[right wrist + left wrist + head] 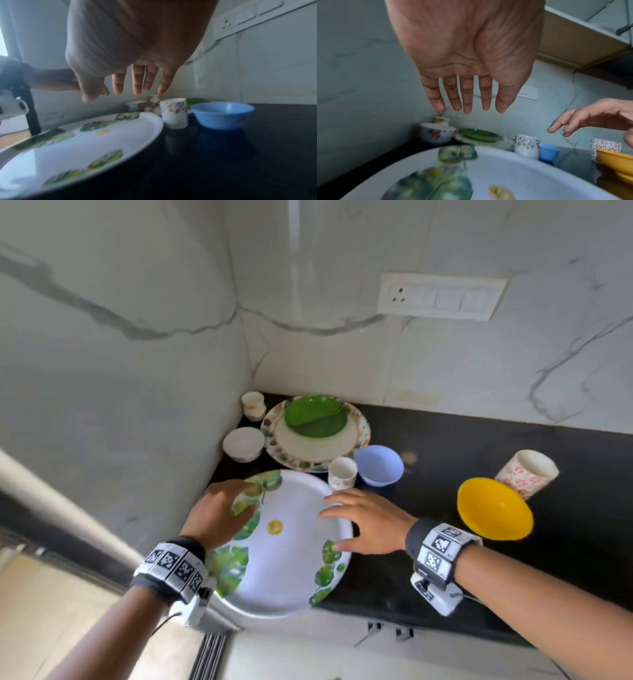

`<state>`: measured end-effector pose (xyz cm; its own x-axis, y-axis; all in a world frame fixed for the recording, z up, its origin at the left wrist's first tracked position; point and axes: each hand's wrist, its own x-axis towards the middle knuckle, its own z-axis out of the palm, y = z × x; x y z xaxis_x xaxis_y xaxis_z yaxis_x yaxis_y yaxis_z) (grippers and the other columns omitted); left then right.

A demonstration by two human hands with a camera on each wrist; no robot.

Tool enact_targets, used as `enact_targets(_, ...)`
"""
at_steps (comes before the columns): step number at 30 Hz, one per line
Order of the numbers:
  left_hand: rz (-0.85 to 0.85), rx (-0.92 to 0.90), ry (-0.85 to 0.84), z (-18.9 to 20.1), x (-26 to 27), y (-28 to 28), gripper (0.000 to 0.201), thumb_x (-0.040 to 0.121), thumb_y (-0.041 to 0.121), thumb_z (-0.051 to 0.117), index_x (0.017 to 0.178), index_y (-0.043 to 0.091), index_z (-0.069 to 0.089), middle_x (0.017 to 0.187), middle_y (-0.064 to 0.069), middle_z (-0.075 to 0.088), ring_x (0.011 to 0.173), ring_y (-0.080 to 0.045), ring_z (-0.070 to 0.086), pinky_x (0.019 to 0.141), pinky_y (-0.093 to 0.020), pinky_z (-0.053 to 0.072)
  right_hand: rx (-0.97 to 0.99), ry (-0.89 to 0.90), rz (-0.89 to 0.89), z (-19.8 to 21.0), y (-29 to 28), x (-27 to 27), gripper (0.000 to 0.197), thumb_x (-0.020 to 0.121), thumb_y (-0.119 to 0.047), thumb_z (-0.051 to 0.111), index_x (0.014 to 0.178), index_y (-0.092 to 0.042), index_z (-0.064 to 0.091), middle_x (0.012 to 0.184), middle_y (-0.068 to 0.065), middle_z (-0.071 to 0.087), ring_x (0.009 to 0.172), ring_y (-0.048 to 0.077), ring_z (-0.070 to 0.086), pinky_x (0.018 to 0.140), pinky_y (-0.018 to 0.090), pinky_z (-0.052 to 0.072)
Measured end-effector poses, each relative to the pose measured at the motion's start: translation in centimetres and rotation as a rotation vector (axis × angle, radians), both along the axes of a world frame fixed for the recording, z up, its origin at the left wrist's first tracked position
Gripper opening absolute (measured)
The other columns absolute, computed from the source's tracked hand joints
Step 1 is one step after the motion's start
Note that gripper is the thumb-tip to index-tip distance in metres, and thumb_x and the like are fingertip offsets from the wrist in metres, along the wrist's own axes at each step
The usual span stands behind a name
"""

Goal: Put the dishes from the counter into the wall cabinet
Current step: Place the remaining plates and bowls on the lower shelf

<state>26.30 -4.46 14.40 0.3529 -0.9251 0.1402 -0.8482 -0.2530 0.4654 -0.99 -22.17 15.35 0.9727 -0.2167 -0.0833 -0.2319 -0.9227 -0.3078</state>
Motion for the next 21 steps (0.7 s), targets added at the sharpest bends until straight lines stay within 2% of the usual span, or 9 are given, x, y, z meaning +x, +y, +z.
enact_targets(3,0.112,0.077,0.055,-2.6,0.7,2.3,0.079,0.071,0.064,0.044,0.132,0.016,0.058,0.133,-0.009,0.058,0.118,-0.029,0.058,0.096,-0.038,0.047,-0.019,0.068,0.075,-3.1,2.1,1.3,0.090,0.072,-0.071,0.068,0.150,-0.042,0.034,0.164,-0.005,0.021,0.152,0.017,0.012,0.122,0.037,0.014)
enact_targets(5,0.208,0.139,0.128,-4.1,1.2,3.4,0.084,0.073,0.066,0.049,0.139,0.014,0.050,0.139,-0.012,0.053,0.121,-0.031,0.055,0.098,-0.039,0.045,-0.039,0.157,0.110,-4.9,3.3,1.9,0.105,0.066,-0.080,0.066,0.153,-0.047,0.018,0.166,-0.007,0.004,0.153,0.017,-0.005,0.122,0.040,0.000)
enact_targets(7,0.288,0.203,0.194,-5.2,1.4,4.0,0.080,0.082,0.058,0.058,0.144,0.012,0.042,0.144,-0.016,0.048,0.126,-0.034,0.050,0.101,-0.040,0.041,-0.063,0.238,0.151,-6.3,4.3,2.1,0.114,0.062,-0.084,0.065,0.153,-0.050,0.005,0.166,-0.009,-0.009,0.151,0.018,-0.017,0.119,0.047,-0.009)
enact_targets(10,0.337,0.289,0.221,-6.5,1.6,4.6,0.074,0.091,0.046,0.060,0.150,0.013,0.030,0.149,-0.018,0.041,0.130,-0.038,0.046,0.102,-0.042,0.038,-0.141,0.295,0.210,-7.9,5.4,2.0,0.120,0.059,-0.086,0.063,0.152,-0.050,-0.002,0.165,-0.005,-0.017,0.151,0.024,-0.019,0.117,0.059,-0.010)
enact_targets(12,0.335,0.297,0.209,-6.8,1.7,4.9,0.074,0.092,0.045,0.059,0.151,0.013,0.028,0.150,-0.018,0.039,0.130,-0.038,0.046,0.102,-0.044,0.039,-0.195,0.305,0.214,-8.3,5.6,1.7,0.119,0.061,-0.084,0.063,0.152,-0.050,-0.004,0.165,-0.003,-0.019,0.151,0.027,-0.017,0.116,0.060,-0.009)
enact_targets(14,0.318,0.289,0.190,-7.0,1.7,5.1,0.072,0.092,0.049,0.056,0.150,0.014,0.030,0.150,-0.017,0.039,0.129,-0.038,0.047,0.101,-0.046,0.041,-0.214,0.301,0.205,-8.3,5.8,1.3,0.109,0.070,-0.080,0.060,0.153,-0.049,-0.004,0.165,-0.003,-0.018,0.151,0.027,-0.017,0.117,0.060,-0.007)
enact_targets(17,0.300,0.271,0.200,-6.7,1.6,4.9,0.079,0.088,0.066,0.043,0.147,0.014,0.035,0.149,-0.015,0.040,0.130,-0.036,0.046,0.102,-0.046,0.041,-0.183,0.263,0.194,-8.5,6.3,0.1,0.087,0.084,-0.073,0.049,0.153,-0.049,0.002,0.166,-0.003,-0.012,0.152,0.026,-0.014,0.117,0.063,-0.001)
enact_targets(21,0.323,0.295,0.174,-6.6,1.6,4.4,0.073,0.088,0.069,0.035,0.139,0.018,0.047,0.144,-0.013,0.044,0.126,-0.036,0.047,0.100,-0.047,0.042,-0.240,0.241,0.216,-8.9,6.3,-1.7,0.078,0.091,-0.062,0.047,0.154,-0.047,0.003,0.166,0.001,-0.009,0.153,0.030,-0.009,0.115,0.067,0.006)
